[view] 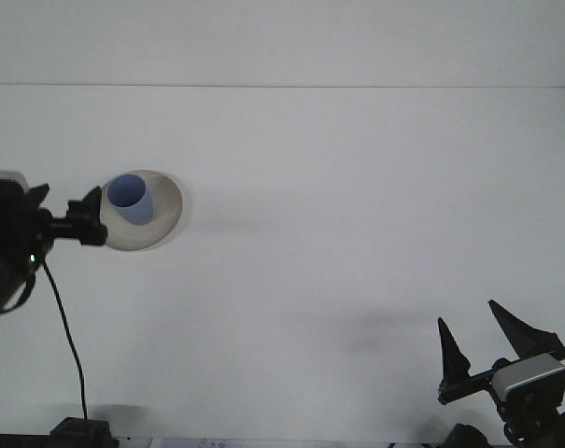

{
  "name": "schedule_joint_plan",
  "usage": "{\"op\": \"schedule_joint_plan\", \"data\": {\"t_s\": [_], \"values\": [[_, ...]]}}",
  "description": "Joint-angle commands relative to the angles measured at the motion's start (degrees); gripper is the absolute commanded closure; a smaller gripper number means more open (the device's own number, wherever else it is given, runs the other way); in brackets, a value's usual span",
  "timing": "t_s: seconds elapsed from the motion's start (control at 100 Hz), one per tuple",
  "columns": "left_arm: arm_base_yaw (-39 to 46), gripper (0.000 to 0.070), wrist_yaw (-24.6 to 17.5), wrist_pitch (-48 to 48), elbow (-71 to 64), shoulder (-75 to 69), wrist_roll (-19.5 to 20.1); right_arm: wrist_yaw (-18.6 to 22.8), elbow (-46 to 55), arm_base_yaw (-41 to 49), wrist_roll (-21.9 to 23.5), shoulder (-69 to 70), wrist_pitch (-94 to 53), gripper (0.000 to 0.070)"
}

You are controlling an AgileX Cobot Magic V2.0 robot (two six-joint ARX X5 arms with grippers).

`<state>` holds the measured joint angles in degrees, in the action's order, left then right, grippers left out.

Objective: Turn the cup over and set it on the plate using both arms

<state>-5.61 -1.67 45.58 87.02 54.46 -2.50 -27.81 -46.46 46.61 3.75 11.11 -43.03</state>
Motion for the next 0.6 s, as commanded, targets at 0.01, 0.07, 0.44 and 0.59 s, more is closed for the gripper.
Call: {"op": "schedule_joint_plan", "data": {"t_s": [0.01,0.07,0.44,0.59], "values": [[-2.2,0.0181,-0.8,-4.0,-10.6,-7.8,-1.6,-1.3,-0.3,0.6,-0.8,0.1,0.4,0.0152],[-4.1,0.0181,-3.0,-7.1,-18.9,-14.5,-4.2,-2.3,-0.3,0.6,-0.8,0.1,0.1,0.0152],[-6.5,0.0192,-4.0,-14.1,-47.9,-39.2,-7.4,-1.6,4.2,0.6,2.2,0.1,-0.6,0.0152],[-6.5,0.0371,-4.1,-14.0,-48.6,-40.0,-7.4,-1.6,4.5,0.6,2.9,0.1,0.2,0.0281]]}}
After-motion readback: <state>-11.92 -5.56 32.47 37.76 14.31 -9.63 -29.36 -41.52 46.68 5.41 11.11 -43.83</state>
